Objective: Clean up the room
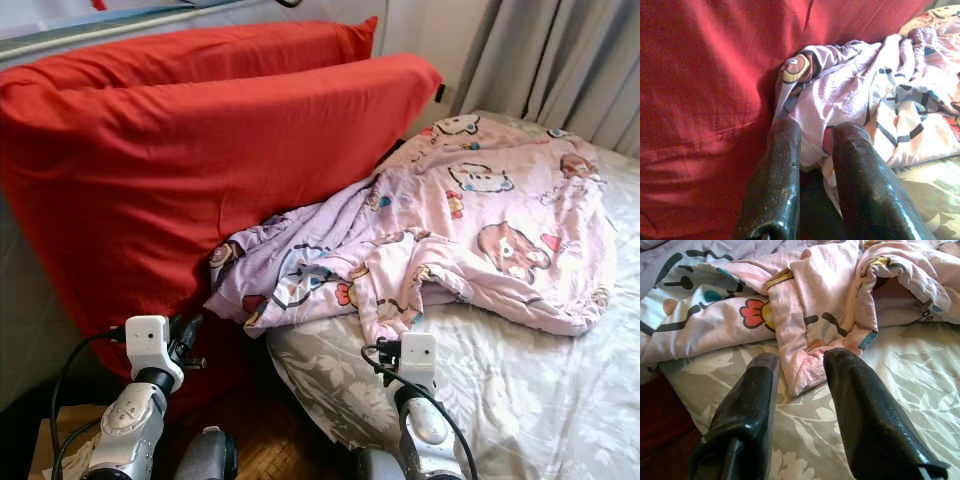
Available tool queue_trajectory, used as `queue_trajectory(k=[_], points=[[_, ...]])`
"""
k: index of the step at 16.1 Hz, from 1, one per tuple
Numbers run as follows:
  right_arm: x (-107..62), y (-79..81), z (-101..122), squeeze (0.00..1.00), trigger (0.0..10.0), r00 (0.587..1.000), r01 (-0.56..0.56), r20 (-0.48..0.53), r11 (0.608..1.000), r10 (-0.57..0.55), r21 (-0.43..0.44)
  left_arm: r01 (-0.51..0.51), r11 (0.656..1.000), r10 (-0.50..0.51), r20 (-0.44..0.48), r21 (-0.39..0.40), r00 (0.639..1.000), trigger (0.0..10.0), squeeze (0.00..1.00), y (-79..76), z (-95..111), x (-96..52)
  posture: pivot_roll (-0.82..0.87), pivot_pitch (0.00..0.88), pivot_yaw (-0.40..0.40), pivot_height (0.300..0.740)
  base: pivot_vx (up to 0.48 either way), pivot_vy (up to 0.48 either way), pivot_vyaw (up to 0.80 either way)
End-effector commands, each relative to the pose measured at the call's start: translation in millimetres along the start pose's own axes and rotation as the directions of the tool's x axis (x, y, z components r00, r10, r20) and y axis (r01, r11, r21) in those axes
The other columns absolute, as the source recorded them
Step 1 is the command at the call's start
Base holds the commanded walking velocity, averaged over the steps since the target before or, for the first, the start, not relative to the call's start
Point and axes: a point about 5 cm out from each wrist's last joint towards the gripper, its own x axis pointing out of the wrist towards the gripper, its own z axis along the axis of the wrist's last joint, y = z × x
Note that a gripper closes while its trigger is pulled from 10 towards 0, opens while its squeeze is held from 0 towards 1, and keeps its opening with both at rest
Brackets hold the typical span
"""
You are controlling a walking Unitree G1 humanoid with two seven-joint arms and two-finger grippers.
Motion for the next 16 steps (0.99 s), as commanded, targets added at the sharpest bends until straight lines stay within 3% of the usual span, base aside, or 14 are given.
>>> queue_trajectory(k=[1,4,16], points=[[0.5,2.8,-1.8,0.00,10.0,0.999,-0.025,-0.021,0.999,0.025,-0.019,0.005,1.000,-0.005,0.012,0.001,1.000,10.0,0.00,-1.1,5.7,4.2,0.01,0.064,-0.052,0.620,0.000,0.000,0.00],[0.4,9.1,-2.2,0.00,10.0,0.997,-0.070,-0.017,0.997,0.070,-0.027,0.001,1.000,-0.002,0.011,0.001,1.000,10.0,0.00,-1.2,5.8,4.6,0.01,0.065,-0.053,0.620,0.000,0.000,0.77],[-0.7,10.8,-6.1,0.00,10.0,0.997,-0.062,-0.037,0.997,0.060,-0.044,0.025,1.000,-0.025,-0.007,0.003,1.000,10.0,0.00,-8.1,4.9,8.4,0.01,0.070,-0.054,0.620,0.280,0.000,0.00]])
